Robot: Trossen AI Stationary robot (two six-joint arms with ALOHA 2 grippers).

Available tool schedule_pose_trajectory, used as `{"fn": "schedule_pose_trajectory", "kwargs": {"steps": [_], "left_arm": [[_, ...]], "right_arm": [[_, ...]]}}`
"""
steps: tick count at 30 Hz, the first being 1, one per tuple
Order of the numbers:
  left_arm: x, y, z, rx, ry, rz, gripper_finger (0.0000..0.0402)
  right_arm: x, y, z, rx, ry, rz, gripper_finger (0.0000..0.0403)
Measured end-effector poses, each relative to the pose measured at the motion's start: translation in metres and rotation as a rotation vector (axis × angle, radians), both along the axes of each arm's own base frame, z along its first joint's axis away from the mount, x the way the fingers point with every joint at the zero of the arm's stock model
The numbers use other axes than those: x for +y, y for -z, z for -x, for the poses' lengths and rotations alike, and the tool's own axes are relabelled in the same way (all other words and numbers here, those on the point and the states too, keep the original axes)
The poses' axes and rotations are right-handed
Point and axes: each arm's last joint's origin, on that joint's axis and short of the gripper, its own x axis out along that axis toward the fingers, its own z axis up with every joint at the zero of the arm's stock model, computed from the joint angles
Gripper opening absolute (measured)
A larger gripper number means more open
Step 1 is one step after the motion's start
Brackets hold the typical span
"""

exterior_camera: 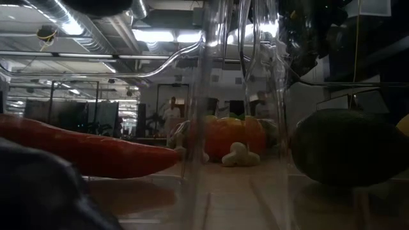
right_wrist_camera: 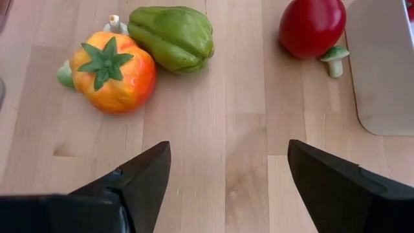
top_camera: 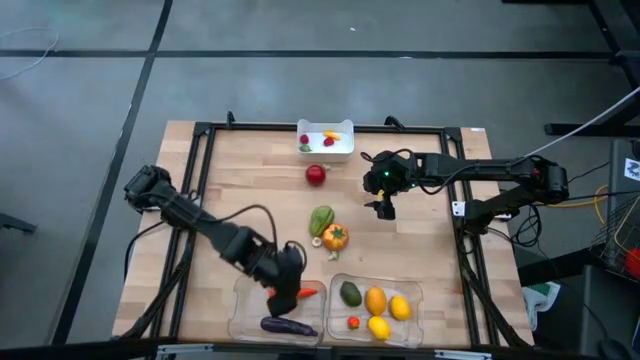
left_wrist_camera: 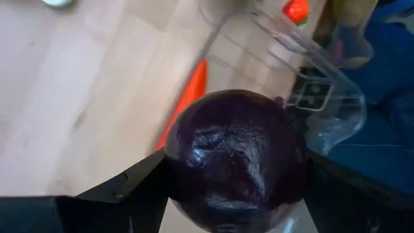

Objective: Sort produce into baskets
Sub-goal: Put the onion into the left transparent bin

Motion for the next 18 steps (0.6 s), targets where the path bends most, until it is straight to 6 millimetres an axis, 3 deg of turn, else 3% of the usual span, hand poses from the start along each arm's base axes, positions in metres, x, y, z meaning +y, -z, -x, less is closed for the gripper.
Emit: {"fn": "schedule_pose_trajectory", "kwargs": {"steps": [6,11,18], "left_arm": [[-0.025,0.015,-0.001,-0.005,-0.025,0.011,0.0292],[-0.031,0.029,-0.006,0.023,-0.026,-0.007,0.0292],[-0.032,0.029,-0.007,0.011,-0.022,0.008,0.0292]], "right_arm": [[0.0,0.0,0.0,0.001,0.0,0.0,0.0308],[0.0,0.0,0.0,0.0,0.0,0.0,0.0308],[0.0,0.0,0.0,0.0,0.0,0.0,0.0308]]}}
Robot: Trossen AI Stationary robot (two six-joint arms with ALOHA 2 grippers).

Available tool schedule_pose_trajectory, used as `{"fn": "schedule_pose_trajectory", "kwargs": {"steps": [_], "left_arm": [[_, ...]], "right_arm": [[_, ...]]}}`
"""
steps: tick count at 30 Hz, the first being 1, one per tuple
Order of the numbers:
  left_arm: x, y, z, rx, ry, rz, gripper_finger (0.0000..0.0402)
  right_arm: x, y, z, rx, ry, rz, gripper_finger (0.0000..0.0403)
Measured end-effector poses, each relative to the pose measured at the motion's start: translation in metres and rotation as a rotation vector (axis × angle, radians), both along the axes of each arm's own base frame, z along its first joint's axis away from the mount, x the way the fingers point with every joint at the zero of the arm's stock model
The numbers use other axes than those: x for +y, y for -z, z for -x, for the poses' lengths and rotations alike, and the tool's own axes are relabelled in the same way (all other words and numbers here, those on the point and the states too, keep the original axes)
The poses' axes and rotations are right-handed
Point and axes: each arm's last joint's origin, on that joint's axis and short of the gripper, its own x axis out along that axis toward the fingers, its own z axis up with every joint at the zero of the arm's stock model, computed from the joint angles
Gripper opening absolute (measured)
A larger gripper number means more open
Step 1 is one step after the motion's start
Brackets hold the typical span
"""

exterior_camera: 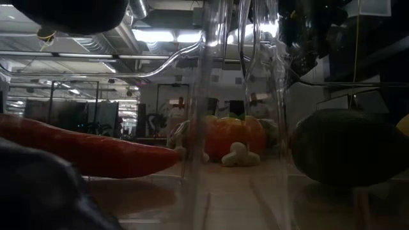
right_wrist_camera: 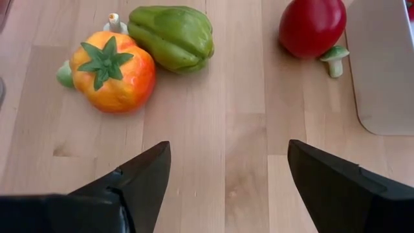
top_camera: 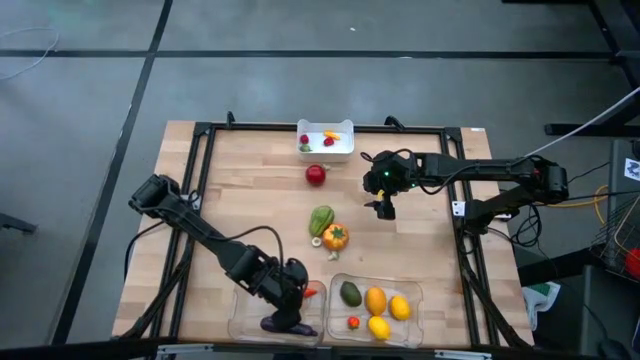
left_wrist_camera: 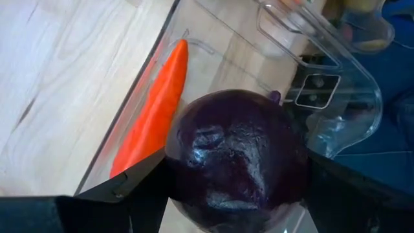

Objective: Sort produce into baskets
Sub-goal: Put the onion into the left transparent bin, then put the chayote into the left transparent bin

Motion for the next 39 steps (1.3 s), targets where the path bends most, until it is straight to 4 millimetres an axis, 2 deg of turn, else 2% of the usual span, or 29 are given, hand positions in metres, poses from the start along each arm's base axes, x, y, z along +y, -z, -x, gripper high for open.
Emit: {"fn": "schedule_pose_trajectory", "kwargs": {"steps": [7,16,22,32,39], "left_arm": [[0.001,0.0,-0.001,0.027,-0.102,0.041,0.03],[0.0,0.0,-0.001,0.03,-0.14,0.062,0.0393],[0.006,-0.003,-0.003,0.027,-0.176,0.076,0.0388],[0.052,-0.029,-0.021,-0.12,-0.183,0.083,0.0388],[0.101,-0.034,-0.04,-0.184,-0.202,0.016,0.0388]], "right_arm": [[0.0,0.0,0.0,0.0,0.0,0.0,0.0308],[0.0,0.0,0.0,0.0,0.0,0.0,0.0308],[0.0,0.0,0.0,0.0,0.0,0.0,0.0308],[0.0,0.0,0.0,0.0,0.0,0.0,0.0308],[0.0,0.0,0.0,0.0,0.0,0.0,0.0308]]}}
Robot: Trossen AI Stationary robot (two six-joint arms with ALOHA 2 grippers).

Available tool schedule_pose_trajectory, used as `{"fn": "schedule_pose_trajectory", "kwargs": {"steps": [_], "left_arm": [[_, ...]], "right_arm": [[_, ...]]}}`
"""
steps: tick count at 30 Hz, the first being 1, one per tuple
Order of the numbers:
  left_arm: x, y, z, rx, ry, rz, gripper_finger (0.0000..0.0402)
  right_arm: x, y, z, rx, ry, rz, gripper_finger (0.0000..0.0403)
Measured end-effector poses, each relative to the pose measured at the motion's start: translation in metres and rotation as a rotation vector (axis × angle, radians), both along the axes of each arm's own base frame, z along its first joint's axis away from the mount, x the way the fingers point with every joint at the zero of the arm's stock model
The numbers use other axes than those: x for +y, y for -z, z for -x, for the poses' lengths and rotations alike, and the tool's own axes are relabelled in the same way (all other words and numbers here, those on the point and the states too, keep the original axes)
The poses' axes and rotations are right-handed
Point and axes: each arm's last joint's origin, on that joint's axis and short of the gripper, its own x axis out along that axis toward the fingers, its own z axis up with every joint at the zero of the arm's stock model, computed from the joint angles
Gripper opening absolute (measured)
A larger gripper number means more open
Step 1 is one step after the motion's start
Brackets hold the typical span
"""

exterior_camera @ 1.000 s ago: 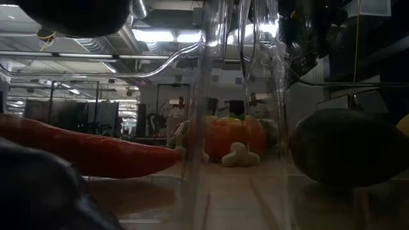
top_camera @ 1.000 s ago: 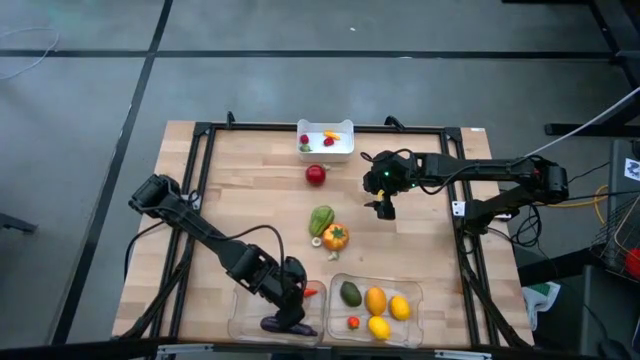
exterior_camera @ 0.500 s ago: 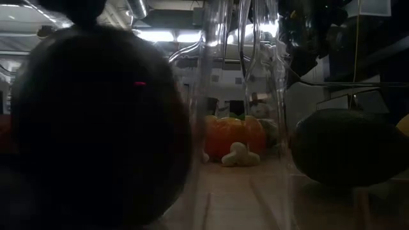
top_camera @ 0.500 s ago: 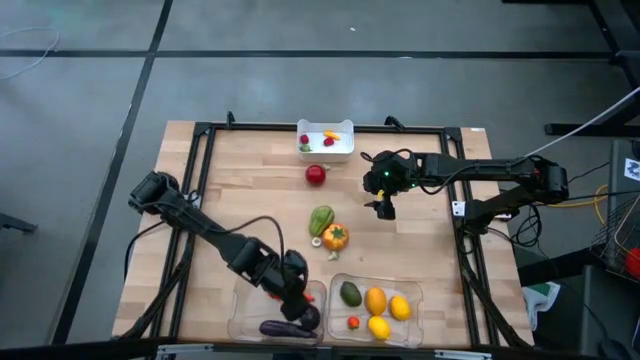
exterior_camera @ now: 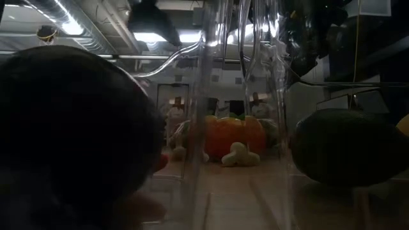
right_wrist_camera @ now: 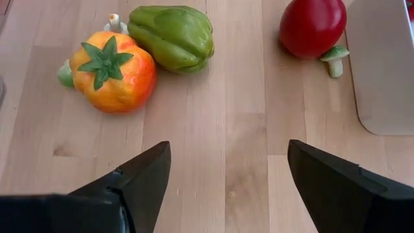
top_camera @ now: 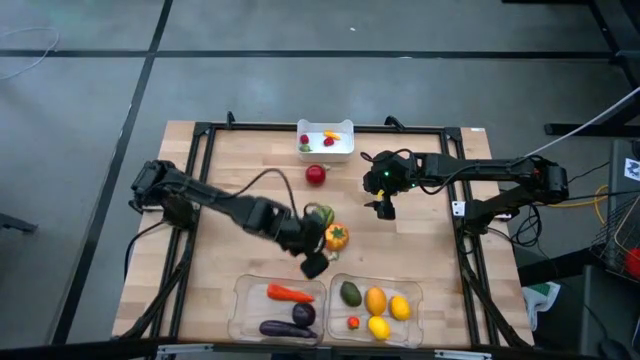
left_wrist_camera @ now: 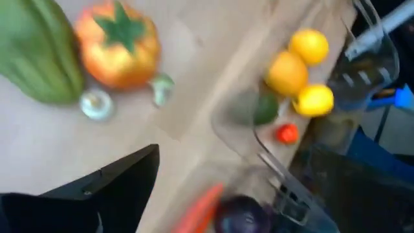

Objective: Sort produce into baskets
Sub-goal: Put the chayote into the left transparent bin

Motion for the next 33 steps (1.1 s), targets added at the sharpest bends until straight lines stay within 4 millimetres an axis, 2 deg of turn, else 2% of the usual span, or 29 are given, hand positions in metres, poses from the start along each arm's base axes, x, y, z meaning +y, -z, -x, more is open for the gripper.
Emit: {"fn": "schedule_pose_trajectory", "kwargs": {"steps": [7,13,20,25,33], "left_arm": [[0.055,0.008,-0.014,0.017,-0.009,-0.107,0.0388],[0.084,0.034,-0.027,0.092,-0.017,-0.13,0.0388],[0.118,0.055,-0.032,0.179,-0.107,-0.12,0.0388],[0.131,0.065,-0.037,0.189,-0.131,-0.121,0.0388],[0.131,0.09,-0.042,0.266,-0.127,-0.123,0.0388]], "right_arm": [[0.0,0.0,0.0,0.0,0.0,0.0,0.0308],[0.0,0.0,0.0,0.001,-0.001,0.0,0.0308],[0.0,0.0,0.0,0.0,0.0,0.0,0.0308],[0.0,0.0,0.0,0.0,0.0,0.0,0.0308],[0.0,0.0,0.0,0.001,0.0,0.0,0.0308]]}}
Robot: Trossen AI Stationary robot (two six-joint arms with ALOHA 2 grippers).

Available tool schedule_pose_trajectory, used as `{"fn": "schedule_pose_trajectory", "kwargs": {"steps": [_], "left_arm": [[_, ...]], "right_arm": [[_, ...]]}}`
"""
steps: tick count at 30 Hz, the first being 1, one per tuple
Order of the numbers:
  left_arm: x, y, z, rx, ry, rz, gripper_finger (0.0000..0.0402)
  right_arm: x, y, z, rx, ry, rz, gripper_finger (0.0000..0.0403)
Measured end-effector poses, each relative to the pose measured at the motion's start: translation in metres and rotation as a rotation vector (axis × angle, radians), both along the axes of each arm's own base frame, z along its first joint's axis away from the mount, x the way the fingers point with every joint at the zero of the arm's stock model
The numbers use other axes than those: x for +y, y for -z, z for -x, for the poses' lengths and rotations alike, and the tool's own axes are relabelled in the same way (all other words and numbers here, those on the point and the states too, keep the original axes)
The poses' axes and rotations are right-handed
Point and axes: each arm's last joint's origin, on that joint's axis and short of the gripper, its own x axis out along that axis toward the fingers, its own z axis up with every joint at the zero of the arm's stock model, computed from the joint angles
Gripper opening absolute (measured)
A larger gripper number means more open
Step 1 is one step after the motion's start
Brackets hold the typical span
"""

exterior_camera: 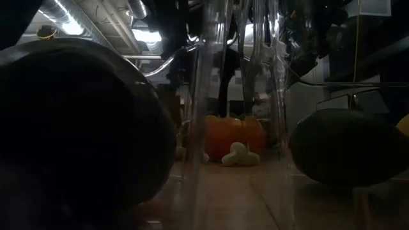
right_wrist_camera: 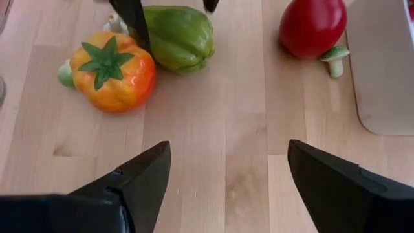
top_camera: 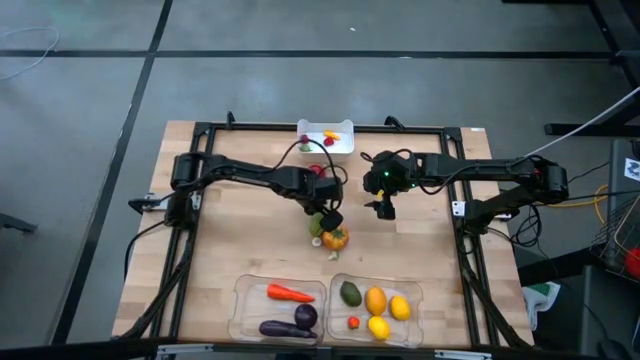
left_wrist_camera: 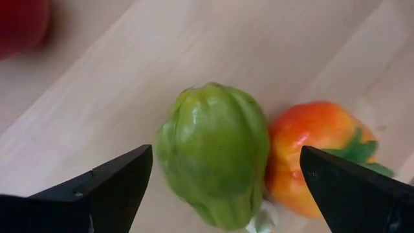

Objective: Sort produce into baskets
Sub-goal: Put the chayote into the left transparent bin

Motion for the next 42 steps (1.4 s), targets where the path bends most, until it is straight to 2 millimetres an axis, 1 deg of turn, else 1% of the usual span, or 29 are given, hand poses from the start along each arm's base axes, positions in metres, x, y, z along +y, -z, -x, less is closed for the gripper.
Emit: {"fn": "schedule_pose_trajectory", "kwargs": {"steps": [11,14,24,32,35,38,42], "left_arm": [[0.003,0.029,-0.005,0.077,-0.006,-0.02,0.0388],[0.003,0.032,-0.005,0.094,-0.015,-0.016,0.0388],[0.003,0.032,-0.001,0.129,-0.036,-0.013,0.0385],[0.0,0.032,-0.002,0.126,-0.03,-0.027,0.0338],[-0.002,0.03,-0.001,0.125,-0.026,-0.027,0.0328],[-0.004,0.026,0.0,0.119,-0.021,-0.027,0.0325],[-0.008,0.011,0.003,0.086,0.006,-0.035,0.0324]], "right_arm": [[0.0,0.0,0.0,0.001,0.0,0.0,0.0308],[0.0,0.0,0.0,0.0,0.001,0.0,0.0308],[0.0,0.0,0.0,0.0,0.0,0.0,0.0308],[0.0,0.0,0.0,0.0,0.0,0.0,0.0308],[0.0,0.0,0.0,0.0,0.0,0.0,0.0308],[0.0,0.0,0.0,0.0,0.0,0.0,0.0308],[0.0,0.0,0.0,0.0,0.0,0.0,0.0308]]}}
